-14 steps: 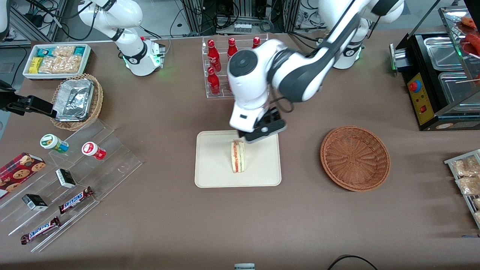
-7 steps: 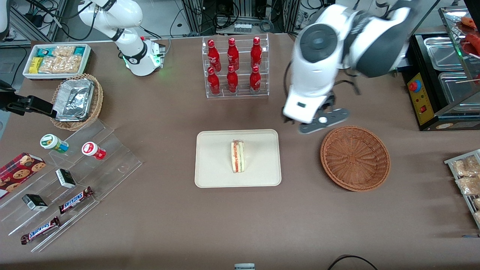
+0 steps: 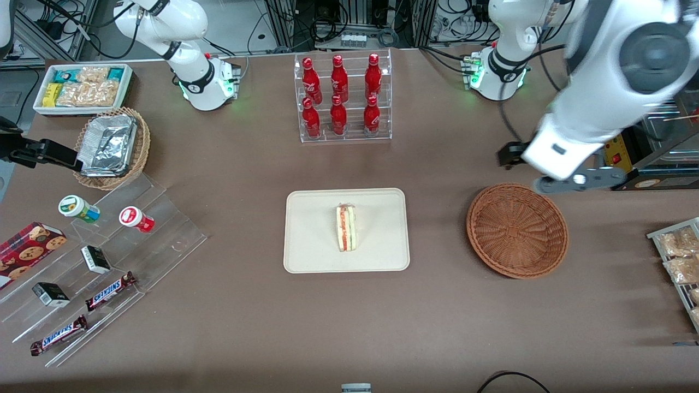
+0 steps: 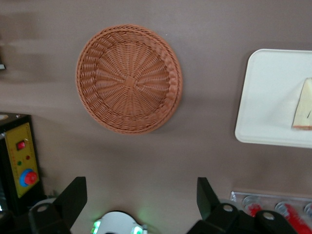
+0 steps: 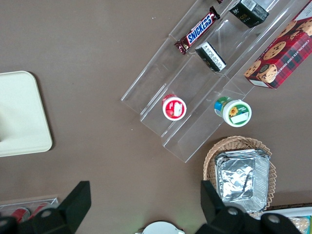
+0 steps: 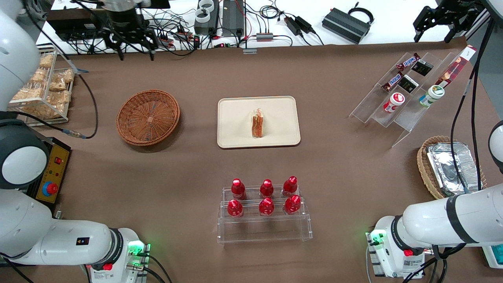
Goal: Place sandwich from basket to tray
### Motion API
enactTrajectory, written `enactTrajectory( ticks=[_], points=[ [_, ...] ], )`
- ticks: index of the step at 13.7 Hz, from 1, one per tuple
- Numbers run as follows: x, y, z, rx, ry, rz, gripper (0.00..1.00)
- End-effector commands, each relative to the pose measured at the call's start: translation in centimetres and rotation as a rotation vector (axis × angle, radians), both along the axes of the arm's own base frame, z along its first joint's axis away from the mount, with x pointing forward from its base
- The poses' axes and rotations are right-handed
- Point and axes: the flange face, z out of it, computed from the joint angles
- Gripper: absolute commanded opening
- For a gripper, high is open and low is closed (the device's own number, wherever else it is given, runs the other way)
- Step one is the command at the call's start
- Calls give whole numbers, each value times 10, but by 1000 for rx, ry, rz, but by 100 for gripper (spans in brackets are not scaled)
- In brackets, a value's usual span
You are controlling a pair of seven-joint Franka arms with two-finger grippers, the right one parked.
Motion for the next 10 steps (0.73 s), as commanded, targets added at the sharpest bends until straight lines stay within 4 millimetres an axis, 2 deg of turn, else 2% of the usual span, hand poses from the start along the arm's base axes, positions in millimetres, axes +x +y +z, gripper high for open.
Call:
enactTrajectory(
  ticks=[1, 5, 6, 10],
  points=[
    [-7, 46, 12, -47, 24, -73, 99],
    [-9, 120, 29, -63, 13, -125, 99],
    [-12, 134, 35, -64, 4, -125, 99],
    [-26, 148, 39, -59, -7, -109, 99]
  ],
)
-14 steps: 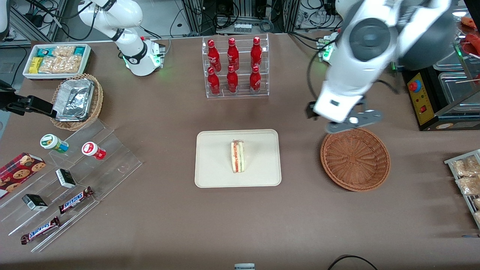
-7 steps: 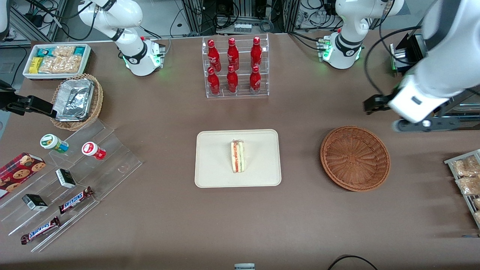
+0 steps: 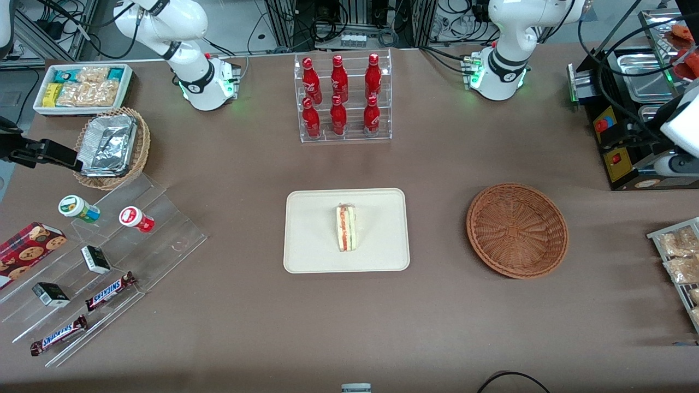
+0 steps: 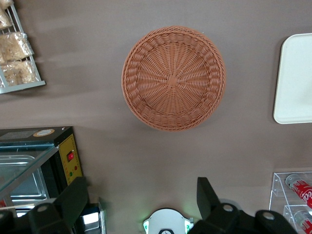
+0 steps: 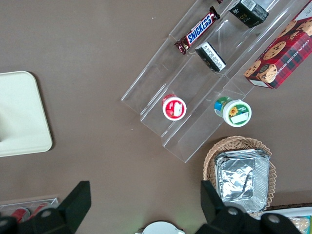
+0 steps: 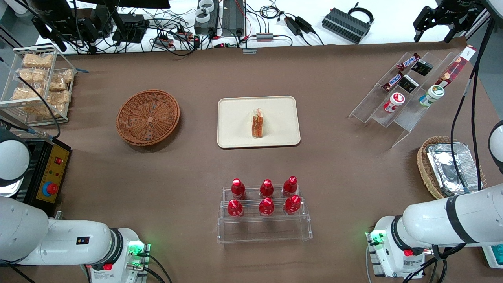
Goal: Place sandwich from basket to tray
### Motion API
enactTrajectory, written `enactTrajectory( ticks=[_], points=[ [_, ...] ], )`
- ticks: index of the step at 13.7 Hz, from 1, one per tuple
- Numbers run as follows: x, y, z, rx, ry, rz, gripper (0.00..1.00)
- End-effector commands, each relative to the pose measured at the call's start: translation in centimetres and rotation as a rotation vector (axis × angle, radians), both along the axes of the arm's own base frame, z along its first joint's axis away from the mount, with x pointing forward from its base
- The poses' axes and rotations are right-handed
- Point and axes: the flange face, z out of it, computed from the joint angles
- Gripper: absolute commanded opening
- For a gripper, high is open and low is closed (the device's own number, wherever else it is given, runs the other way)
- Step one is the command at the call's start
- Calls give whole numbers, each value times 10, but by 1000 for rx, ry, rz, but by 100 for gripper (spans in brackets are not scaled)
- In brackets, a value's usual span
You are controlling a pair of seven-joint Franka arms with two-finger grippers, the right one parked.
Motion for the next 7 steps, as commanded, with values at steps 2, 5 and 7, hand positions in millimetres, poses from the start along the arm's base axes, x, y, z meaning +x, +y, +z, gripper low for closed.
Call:
enactTrajectory(
  ticks=[2, 5, 7],
  points=[
    [-19, 3, 8, -11, -13, -8, 99],
    [-16, 2, 13, -12, -24, 4, 99],
    [-16, 3, 18, -20, -33, -2, 99]
  ],
)
